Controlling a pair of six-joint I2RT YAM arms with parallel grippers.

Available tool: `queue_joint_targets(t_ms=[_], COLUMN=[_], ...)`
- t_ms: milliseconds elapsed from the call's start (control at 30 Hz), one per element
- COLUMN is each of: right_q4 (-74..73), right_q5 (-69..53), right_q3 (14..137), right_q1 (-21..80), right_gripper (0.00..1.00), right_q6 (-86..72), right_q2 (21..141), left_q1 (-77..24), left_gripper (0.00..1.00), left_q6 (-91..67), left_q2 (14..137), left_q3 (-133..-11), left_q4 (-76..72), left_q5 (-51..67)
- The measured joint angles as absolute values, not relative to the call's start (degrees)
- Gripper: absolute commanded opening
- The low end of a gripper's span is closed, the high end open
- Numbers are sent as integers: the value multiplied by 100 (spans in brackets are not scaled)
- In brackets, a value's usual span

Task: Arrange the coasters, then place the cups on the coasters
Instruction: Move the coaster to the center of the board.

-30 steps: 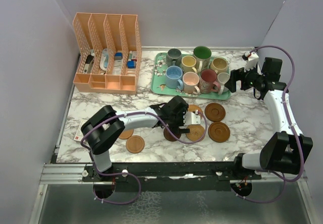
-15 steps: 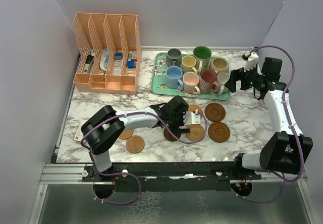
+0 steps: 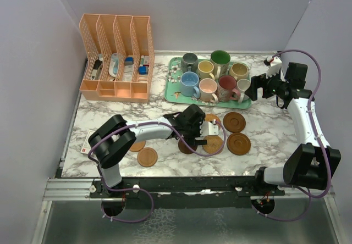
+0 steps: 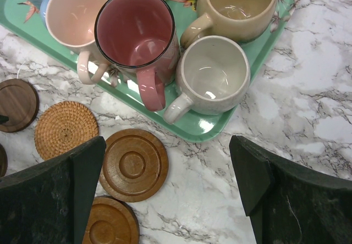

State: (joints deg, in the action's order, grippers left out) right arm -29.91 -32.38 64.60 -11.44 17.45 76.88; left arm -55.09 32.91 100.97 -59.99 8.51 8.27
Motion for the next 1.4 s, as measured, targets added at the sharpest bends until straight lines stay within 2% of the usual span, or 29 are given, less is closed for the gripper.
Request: queue_joint_targets(t_ms=[667, 1033, 1400], right_q4=[-2991, -2991, -2993], right_q5=[-3221, -3179, -3181], right_q3=[6460, 6460, 6462], right_q1=[-1144, -1144, -1144], right_gripper=[97, 97, 97], right_q6=[1769, 1782, 1782], right_q2=[7725, 7728, 7728], left_q1=[-5516, -5398, -3931], left_gripper=[90, 91, 93], left_q6=[3319, 3426, 3573], left_q2=[9972, 9441, 8709], left_q3=[-5870, -5857, -5763], left_q4=[867, 1114, 2283], left_q5=[827, 825, 812])
